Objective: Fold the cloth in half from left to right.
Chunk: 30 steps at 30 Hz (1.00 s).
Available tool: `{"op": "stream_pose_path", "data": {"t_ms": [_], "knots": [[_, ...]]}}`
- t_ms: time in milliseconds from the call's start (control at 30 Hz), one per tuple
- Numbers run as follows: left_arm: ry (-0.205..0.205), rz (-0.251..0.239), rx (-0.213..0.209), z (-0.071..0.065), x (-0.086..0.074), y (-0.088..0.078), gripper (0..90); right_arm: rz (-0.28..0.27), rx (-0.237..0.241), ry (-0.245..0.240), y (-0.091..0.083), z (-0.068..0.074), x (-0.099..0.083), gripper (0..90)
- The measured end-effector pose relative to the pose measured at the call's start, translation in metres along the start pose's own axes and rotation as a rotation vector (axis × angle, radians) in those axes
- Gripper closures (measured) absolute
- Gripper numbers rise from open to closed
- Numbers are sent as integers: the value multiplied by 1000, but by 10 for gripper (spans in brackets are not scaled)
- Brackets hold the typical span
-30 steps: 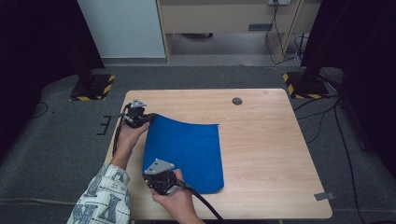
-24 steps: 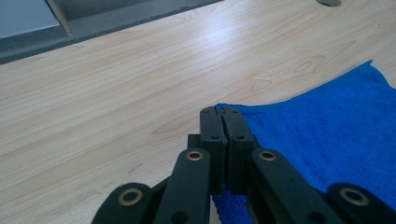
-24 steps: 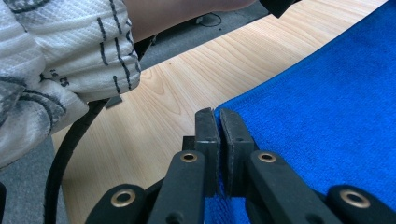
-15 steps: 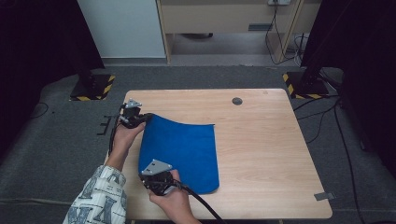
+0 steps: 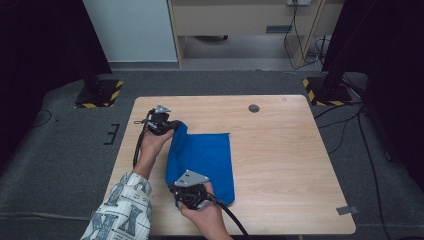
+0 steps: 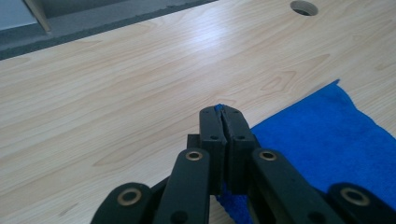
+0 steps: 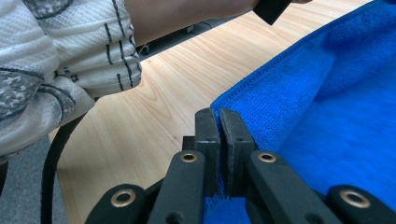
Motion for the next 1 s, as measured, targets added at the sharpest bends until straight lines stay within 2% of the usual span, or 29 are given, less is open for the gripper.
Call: {"op": "stream_pose_path", "data": {"t_ms": [100, 167, 267, 600, 833, 1000], "knots": [[6, 5, 0, -6, 3, 3, 878, 0, -9, 7, -9, -7, -4, 871], [-8, 2, -7, -15, 8, 10, 878, -1, -19, 13, -16, -13, -8, 871], [-9, 1, -3, -19, 12, 14, 878, 1, -31, 21, -24, -19, -13, 871], [-12, -8, -27, -40, 24, 26, 878, 0, -61, 41, -47, -36, -24, 871], [-9, -12, -41, -54, 29, 34, 877, 20, -76, 26, -59, -43, -30, 870], [-14, -11, -49, -59, 30, 41, 876, 15, -87, 27, -66, -48, -32, 869]]}}
Point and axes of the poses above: each handheld gripper's, and its own axes: y roughly forward along the jaws, x roughly out of its top, z roughly to its left, the point moved 5 cm from there along y, roughly forward along the jaws, and after that the axes turned 4 degrees about z, right-handed, at the moved point
